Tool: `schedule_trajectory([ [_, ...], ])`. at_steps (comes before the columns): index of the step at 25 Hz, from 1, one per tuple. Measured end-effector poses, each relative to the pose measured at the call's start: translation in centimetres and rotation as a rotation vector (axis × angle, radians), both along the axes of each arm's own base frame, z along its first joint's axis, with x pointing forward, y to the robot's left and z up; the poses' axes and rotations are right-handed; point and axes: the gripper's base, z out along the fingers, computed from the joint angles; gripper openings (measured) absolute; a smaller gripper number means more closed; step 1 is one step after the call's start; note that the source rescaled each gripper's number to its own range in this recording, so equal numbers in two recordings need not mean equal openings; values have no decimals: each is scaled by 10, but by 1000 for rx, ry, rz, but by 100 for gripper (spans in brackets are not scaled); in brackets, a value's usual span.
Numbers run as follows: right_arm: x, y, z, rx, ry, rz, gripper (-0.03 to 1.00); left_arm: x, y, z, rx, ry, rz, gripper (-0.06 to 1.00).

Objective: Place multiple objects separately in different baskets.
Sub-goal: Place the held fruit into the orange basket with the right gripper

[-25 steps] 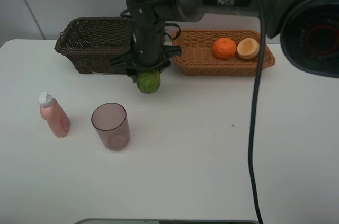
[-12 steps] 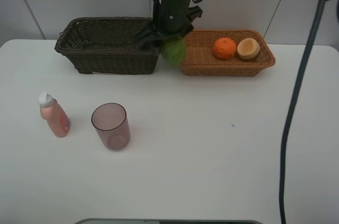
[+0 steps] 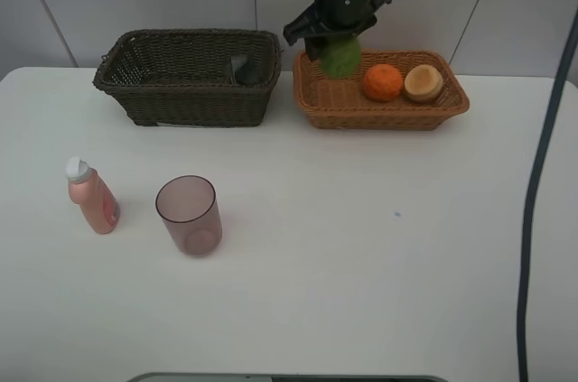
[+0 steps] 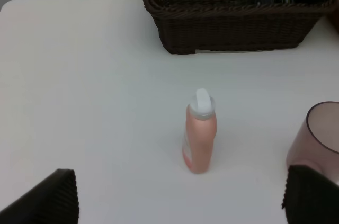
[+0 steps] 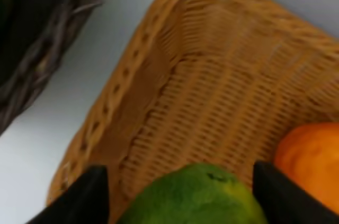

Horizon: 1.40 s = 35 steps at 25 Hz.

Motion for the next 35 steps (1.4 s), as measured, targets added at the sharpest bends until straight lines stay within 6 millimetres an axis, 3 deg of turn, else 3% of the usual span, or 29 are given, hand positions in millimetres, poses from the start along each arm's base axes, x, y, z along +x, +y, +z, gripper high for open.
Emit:
schedule_trajectory([
  [6,19,-19,-8,70,-40,-61,30,0,0,0,0,0,0,99],
  [11,29,-14,-37,131,-30,-86,30,0,0,0,0,0,0,99],
  [23,41,-15,-78,145,-20,-110,30,0,0,0,0,0,0,99],
  [32,42,-14,-83,148,-23,-110,30,0,0,0,0,0,0,99],
  [34,42,-14,-83,149,-21,-111,42,0,0,0,0,0,0,99],
  [35,42,-14,-83,148,-20,-112,53,0,0,0,0,0,0,99],
])
